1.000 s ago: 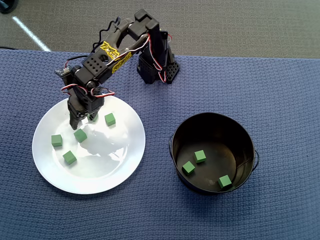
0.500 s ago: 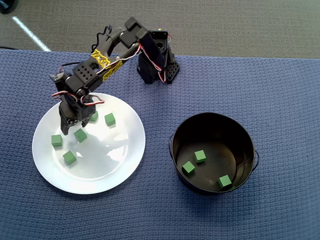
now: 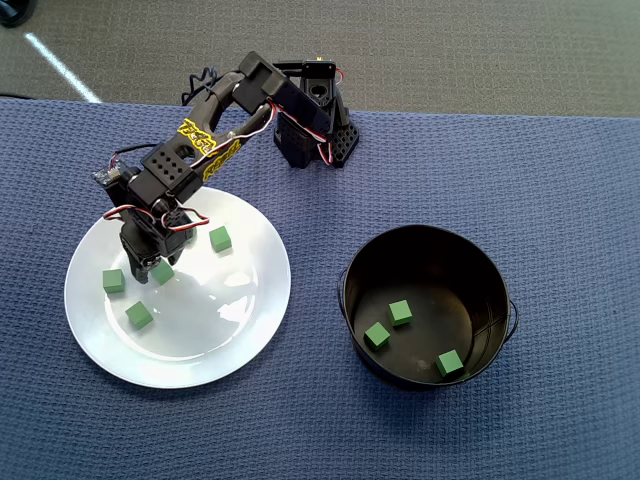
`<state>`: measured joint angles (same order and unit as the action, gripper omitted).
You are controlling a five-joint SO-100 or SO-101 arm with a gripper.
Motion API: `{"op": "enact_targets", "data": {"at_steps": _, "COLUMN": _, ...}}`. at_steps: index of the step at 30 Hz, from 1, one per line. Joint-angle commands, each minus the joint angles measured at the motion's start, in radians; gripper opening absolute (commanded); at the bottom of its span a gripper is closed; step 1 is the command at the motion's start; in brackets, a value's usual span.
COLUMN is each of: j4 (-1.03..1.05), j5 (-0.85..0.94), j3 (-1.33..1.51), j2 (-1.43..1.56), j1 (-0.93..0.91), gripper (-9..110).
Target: Pick up the green cubes from the white plate and place them in the black recipient
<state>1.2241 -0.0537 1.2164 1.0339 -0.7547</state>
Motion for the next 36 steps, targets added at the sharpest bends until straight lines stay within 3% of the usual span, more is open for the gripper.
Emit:
{"op": "enact_targets", "data": {"at_steps": 1, "j4": 0.000, "j5": 0.011, "j3": -0.043, "j2": 0.015, "j1": 0.017, "gripper": 4}}
{"op": "enact_targets", "data": {"at_steps": 9, "j4": -0.015, "j5": -0.018, "j3": 0.005, "j2": 0.083, "j1": -0.002, "gripper": 0}}
{"op": "enact_targets", "data": {"at_steps": 19, "j4": -0.015, "j5": -0.071, "j3": 0.255, "j2": 0.684, "j1": 0.063, "gripper": 0}}
{"op": "enact_targets", "data": {"at_steps": 28, "j4": -0.003, "j5": -0.150, "j3": 0.371, "j2": 1.035, "j1": 0.545, "gripper": 0}}
{"op": "enact_targets", "data": {"at_steps": 36, "j4": -0.066, "j5": -0.261, "j3": 0.391, "j2": 0.994, "j1": 0.953, "gripper": 0}}
